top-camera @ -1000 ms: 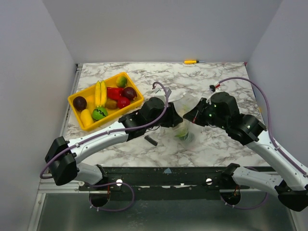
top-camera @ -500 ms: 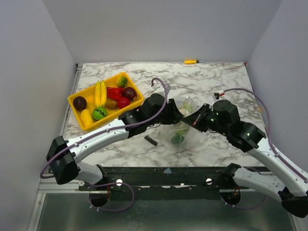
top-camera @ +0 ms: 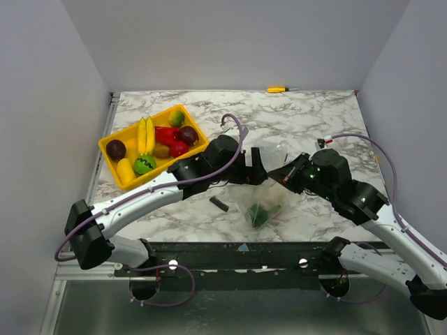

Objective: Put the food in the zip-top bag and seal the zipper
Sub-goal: Place the fake vegetable in the zipper food storage bag, then pick up the fake fruit from the bin.

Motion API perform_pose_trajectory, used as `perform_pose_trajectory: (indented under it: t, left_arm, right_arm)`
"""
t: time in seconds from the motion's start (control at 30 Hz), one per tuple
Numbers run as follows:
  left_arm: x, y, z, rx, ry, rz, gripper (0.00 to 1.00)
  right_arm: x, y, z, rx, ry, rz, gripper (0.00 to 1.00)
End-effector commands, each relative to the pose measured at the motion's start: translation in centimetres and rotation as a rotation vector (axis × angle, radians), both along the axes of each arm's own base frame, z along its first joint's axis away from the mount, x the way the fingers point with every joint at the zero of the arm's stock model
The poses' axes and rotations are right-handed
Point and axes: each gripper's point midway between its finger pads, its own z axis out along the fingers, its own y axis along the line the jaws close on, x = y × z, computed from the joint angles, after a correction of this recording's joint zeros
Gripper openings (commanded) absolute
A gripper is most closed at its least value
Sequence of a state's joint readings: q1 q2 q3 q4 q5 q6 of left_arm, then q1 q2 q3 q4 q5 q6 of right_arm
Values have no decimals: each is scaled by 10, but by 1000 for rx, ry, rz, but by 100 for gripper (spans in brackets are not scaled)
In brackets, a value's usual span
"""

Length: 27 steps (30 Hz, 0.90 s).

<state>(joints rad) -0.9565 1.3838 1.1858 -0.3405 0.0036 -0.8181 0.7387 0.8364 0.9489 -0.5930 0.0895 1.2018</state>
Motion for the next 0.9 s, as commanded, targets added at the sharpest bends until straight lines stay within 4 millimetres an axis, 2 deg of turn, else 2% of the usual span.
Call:
perform_pose_trajectory:
  t: [0.0, 0.1, 0.23, 0.43, 0.67, 0.87]
  left_arm:
    - [-35, 14, 61, -83, -118, -172, 91]
    - [-37, 34, 73, -49, -190, -164, 90]
    - [-22, 66, 73, 56, -275, -75, 90]
    - [-6, 99, 82, 55, -330, 25, 91]
    - [30, 158, 79, 85, -360, 258, 94]
    - [69, 227, 58, 168, -366, 540, 98]
  right_arm:
    - [-1, -11, -14, -78, 7, -22, 0]
    - [-1, -12, -12, -96, -14, -3, 0]
    - [0, -17, -10, -151, -39, 1, 0]
    - [4, -43, -10, -297, -66, -45, 0]
    - [9, -65, 0, -413, -115, -93, 0]
    - [16, -80, 7, -499, -142, -133, 0]
